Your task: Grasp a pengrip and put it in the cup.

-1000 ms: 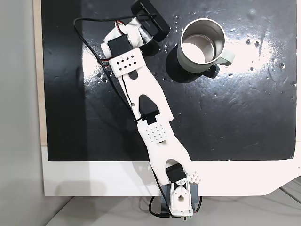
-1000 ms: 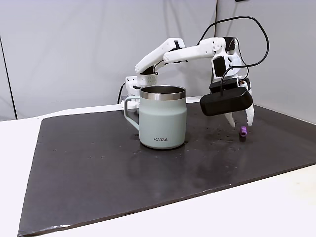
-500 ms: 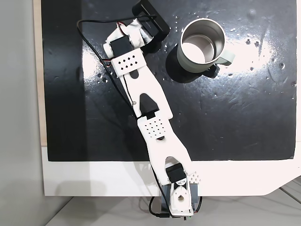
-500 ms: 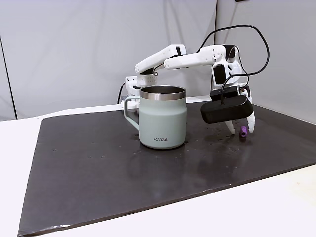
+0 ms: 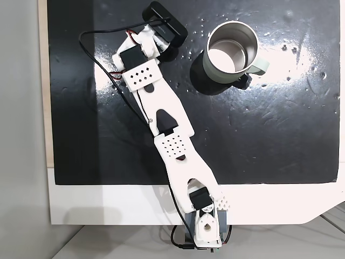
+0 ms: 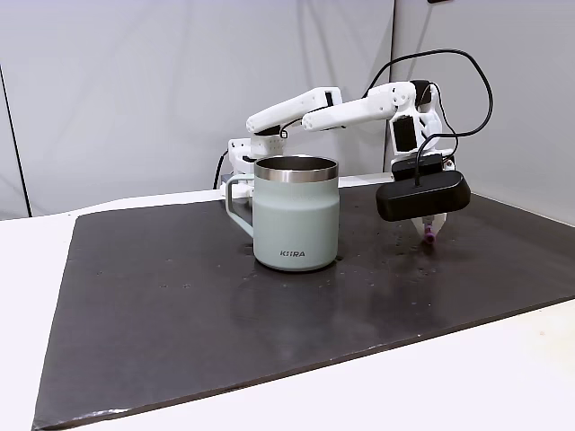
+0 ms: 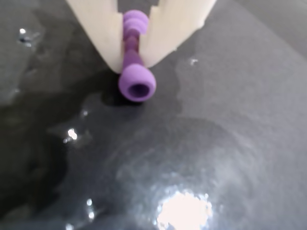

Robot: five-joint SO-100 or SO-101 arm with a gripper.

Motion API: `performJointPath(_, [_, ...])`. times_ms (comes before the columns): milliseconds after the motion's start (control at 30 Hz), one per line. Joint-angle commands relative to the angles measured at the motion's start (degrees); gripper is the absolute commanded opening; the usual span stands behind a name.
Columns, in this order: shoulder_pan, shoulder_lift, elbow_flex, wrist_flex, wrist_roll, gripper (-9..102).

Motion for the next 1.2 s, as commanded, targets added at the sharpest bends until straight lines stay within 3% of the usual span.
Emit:
performJointPath(0, [-1.2,0.1,-2.6,2.8,-0.4,0])
performJointPath(167, [-0.1,3.0,-5.0,6.3,0.2,0])
performJointPath(700, [6.9,40.8,15.3,13.1,-1.1,0])
performJointPath(1167, [25.8,55.8,25.9,14.6,-12.2,0])
